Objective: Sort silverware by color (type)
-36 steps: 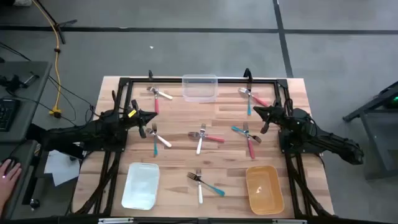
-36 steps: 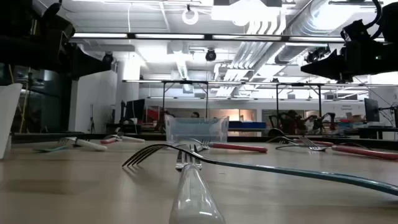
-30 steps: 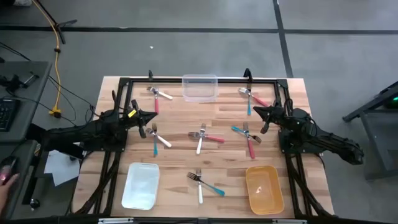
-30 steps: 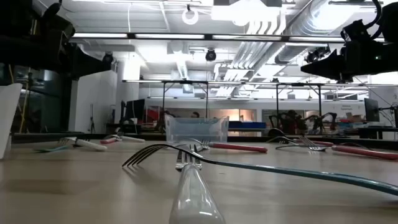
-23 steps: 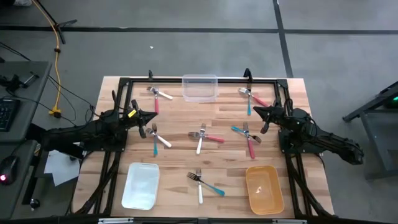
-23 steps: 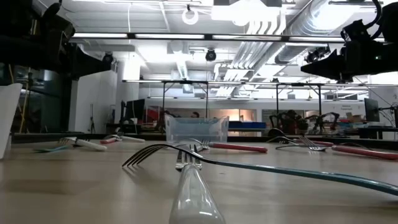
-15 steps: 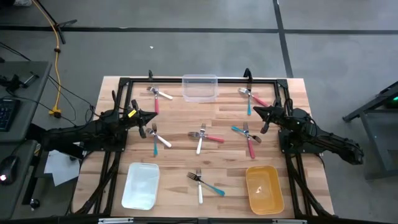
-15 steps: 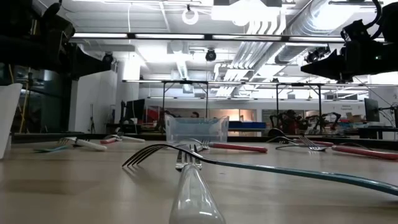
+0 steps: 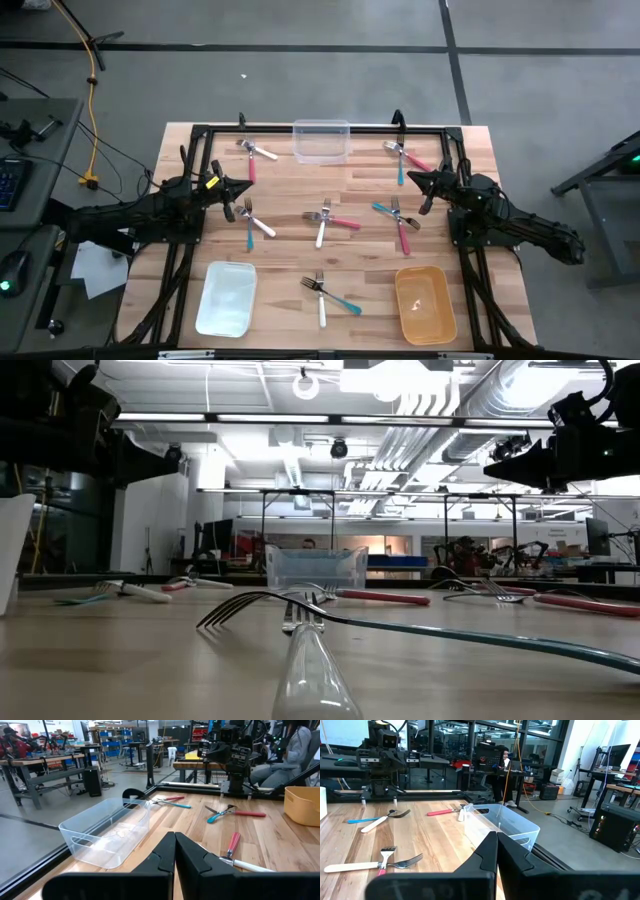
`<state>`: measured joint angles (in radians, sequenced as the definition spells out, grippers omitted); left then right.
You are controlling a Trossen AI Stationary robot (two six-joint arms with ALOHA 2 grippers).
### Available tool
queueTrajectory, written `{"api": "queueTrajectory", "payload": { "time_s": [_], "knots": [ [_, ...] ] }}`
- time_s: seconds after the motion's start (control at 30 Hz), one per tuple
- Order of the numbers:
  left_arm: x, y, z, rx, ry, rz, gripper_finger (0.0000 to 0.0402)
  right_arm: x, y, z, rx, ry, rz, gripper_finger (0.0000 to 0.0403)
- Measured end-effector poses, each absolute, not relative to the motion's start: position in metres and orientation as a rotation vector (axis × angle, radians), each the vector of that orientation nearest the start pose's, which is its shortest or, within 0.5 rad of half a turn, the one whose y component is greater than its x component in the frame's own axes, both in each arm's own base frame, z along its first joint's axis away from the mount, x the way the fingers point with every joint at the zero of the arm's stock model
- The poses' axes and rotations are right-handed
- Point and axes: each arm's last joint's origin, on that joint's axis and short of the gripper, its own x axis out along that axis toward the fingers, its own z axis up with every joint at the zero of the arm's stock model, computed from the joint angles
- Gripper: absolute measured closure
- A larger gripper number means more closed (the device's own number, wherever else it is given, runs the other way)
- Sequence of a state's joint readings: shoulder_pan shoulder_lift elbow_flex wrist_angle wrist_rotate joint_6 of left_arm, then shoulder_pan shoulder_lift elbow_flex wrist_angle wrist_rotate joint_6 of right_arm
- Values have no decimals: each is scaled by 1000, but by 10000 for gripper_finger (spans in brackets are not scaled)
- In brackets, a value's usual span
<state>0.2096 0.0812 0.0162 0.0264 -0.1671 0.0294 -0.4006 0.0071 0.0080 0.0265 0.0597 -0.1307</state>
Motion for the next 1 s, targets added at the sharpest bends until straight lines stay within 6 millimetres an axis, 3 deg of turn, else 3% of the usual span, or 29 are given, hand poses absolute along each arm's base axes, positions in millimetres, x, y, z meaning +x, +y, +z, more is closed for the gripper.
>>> {"api": "queueTrajectory", "payload": {
  "time_s": [0.83, 1.0],
  "knots": [
    [98, 26, 165, 28, 44, 376, 401, 89, -40, 168, -133, 3, -462, 402],
    [98, 26, 165, 28, 44, 376, 401, 89, -40, 168, -288, 39, -462, 402]
  ]
}}
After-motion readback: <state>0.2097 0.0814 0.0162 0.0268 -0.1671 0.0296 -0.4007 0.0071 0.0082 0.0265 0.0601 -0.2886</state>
